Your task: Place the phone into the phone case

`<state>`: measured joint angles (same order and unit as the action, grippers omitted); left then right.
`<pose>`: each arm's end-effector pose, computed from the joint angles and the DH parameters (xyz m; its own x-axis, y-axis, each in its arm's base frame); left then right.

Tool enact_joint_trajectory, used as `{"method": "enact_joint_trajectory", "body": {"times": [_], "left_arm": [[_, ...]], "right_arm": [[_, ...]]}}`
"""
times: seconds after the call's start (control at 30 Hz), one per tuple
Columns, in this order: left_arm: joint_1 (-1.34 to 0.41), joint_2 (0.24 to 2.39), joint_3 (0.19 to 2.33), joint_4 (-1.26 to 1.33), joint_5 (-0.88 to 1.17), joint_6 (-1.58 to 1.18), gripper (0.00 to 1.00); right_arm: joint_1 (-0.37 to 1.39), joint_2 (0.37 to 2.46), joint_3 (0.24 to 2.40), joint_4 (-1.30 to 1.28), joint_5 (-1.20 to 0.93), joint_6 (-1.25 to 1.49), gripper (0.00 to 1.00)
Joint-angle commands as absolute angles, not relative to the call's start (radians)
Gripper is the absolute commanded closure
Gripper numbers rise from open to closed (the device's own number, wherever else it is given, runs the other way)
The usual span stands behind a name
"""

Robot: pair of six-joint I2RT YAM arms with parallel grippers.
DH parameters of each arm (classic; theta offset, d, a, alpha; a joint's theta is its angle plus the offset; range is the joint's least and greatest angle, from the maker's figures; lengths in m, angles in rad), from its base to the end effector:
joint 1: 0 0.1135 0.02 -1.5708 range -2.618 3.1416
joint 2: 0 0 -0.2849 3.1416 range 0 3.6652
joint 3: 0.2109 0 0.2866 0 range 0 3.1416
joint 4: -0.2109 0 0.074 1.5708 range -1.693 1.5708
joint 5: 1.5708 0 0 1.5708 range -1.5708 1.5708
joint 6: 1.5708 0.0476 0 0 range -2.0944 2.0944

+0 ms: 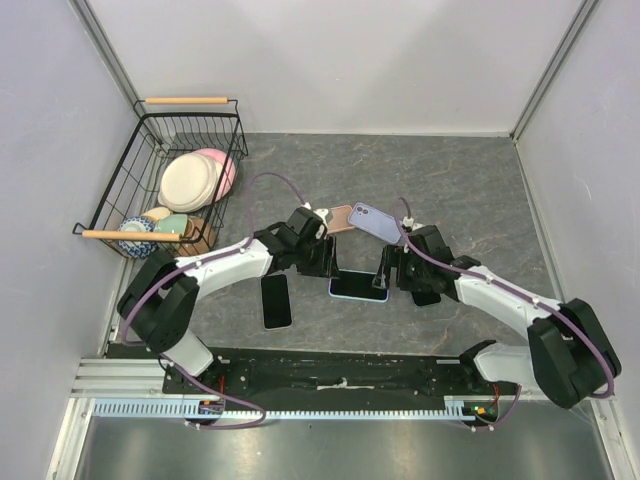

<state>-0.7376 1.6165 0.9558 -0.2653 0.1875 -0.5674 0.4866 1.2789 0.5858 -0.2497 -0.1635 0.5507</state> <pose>0.2632 -0.2512 0.1770 -0.8985 0.1030 -0.4268 0.3092 0.8385 -0.4487 0.2289 0.1298 0.1556 -0.8952 0.1105 -0.4317 -0.0909 0.9031 0.4197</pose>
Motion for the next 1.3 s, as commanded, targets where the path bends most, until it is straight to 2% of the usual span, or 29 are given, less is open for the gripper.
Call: {"method": "enact_joint_trajectory", "body": {"times": [0.0,0.27,0.7,1.1,1.27], "left_arm": [[-0.738,1.528,1.017,-0.350,0.057,-0.517,0.43],[-0.681,1.693,1.251,-0.403,0.135,-0.422,0.41],[-0.644,2.204,1.906,-0.594,0.103,-0.333,0.45],[-0.637,2.328,1.963,-0.595,0.018,-0.307,0.52],[-0.637,2.356,1.963,-0.575,0.041,-0.308,0.61]], "right_arm": [[0.472,1.183,0.595,-0.236,-0.147,0.543,0.09],[0.446,1.023,0.563,-0.268,-0.156,0.537,0.04],[0.440,0.868,0.500,-0.331,-0.218,0.538,0.03],[0.440,0.874,0.495,-0.333,-0.221,0.528,0.02],[0.440,0.884,0.494,-0.333,-0.218,0.526,0.02]]}}
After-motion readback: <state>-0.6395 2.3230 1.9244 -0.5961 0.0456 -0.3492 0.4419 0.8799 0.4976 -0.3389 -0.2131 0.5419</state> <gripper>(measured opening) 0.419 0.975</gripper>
